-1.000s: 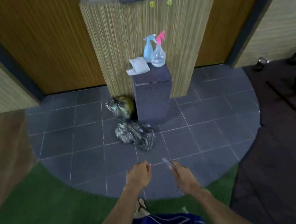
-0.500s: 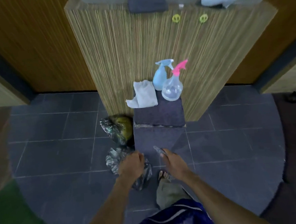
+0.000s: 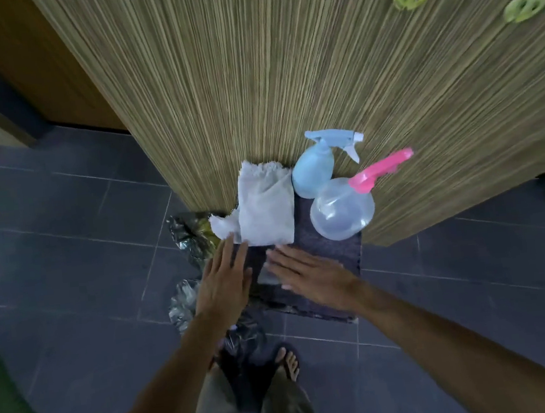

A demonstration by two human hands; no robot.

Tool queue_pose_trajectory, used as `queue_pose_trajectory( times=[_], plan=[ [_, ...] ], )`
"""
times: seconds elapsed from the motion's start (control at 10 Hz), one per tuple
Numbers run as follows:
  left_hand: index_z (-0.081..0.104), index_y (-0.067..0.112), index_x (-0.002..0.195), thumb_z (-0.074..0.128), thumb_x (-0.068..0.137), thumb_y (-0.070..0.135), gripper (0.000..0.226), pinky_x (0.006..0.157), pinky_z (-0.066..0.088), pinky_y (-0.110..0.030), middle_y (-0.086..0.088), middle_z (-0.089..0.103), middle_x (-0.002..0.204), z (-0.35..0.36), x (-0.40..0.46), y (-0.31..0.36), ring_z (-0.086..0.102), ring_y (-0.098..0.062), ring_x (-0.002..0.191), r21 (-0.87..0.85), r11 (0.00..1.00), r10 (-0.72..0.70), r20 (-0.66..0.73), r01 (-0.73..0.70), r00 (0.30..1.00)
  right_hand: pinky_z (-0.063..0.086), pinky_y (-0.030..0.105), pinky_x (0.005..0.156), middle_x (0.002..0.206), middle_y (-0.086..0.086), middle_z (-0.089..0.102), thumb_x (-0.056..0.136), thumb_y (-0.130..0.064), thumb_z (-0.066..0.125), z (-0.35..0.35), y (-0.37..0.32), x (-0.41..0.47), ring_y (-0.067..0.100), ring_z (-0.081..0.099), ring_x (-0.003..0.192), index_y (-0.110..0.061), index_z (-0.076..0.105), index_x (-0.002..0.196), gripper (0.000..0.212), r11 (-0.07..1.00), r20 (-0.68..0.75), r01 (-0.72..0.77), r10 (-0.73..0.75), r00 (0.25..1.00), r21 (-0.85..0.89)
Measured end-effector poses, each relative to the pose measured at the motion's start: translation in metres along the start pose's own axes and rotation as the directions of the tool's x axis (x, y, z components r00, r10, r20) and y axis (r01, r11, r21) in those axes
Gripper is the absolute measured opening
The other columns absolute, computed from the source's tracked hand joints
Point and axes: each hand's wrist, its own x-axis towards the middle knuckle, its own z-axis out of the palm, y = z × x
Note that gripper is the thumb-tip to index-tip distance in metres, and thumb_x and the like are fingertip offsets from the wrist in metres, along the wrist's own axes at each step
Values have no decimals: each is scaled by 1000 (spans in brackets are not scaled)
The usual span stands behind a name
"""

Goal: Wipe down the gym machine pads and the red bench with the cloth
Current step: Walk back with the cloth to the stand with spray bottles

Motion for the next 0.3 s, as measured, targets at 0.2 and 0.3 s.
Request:
queue_pose_trajectory(
  times=[0.2,0.3],
  plan=[
    [19,14,158,22,105,43,60,117,32,-44,-13,15,166,43,-10,-26,21,-30,152,25,999,38,-53,-37,998,13,45,124,169,2,6,108,-51,27,37,10,-9,22,2,157,-20,15,160,63,989,86,149,-149,985,2],
    [16,15,158,21,105,45,61,117,36,-48,-9,6,167,40,-29,-27,18,-29,153,-29,1000,-10,-66,9,998,12,49,123,170,2,4,107,-53,26,21,3,-9,22,0,157,-21,12,161,64,994,83,98,-102,991,51]
  ],
)
